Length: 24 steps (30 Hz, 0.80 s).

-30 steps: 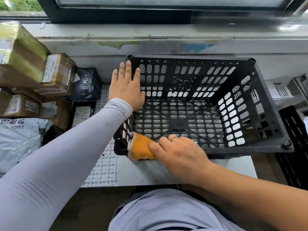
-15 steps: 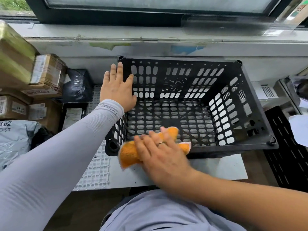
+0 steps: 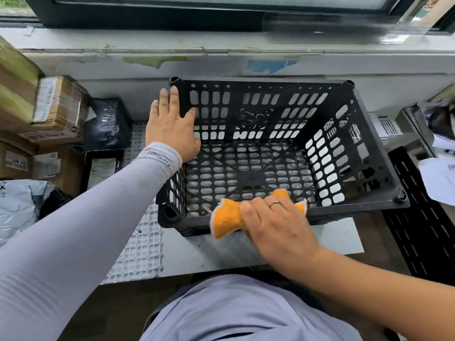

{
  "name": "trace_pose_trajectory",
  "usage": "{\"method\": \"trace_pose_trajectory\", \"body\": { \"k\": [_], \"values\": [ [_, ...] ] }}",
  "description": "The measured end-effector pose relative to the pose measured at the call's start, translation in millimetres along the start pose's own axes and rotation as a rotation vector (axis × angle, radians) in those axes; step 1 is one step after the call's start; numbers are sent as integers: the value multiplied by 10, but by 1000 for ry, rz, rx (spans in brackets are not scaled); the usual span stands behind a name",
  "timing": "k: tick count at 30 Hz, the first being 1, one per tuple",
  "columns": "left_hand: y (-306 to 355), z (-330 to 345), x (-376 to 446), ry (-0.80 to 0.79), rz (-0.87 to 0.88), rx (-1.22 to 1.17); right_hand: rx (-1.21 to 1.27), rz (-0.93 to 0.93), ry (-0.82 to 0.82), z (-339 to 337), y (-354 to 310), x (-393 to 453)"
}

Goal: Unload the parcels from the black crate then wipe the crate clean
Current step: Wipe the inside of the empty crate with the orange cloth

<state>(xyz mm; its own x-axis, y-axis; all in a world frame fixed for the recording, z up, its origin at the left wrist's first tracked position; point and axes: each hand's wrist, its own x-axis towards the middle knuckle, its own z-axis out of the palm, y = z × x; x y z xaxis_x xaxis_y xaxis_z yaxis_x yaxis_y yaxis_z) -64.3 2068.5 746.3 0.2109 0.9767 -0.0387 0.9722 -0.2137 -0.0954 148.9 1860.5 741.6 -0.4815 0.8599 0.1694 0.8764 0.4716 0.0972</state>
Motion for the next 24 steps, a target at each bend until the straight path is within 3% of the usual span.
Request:
{"method": "trace_pose_trajectory", "body": {
  "k": [5,16,24],
  "values": [
    [-5,-4,-9,3,1,-18,-28,63,-43,-24,96,-108],
    [-19,-6,-4,-13,-2,-58,113,57,63,84,-908,581],
    [-23,-3,-10,-15,19,-45,97,-43,99,83,-489,413]
  ]
}}
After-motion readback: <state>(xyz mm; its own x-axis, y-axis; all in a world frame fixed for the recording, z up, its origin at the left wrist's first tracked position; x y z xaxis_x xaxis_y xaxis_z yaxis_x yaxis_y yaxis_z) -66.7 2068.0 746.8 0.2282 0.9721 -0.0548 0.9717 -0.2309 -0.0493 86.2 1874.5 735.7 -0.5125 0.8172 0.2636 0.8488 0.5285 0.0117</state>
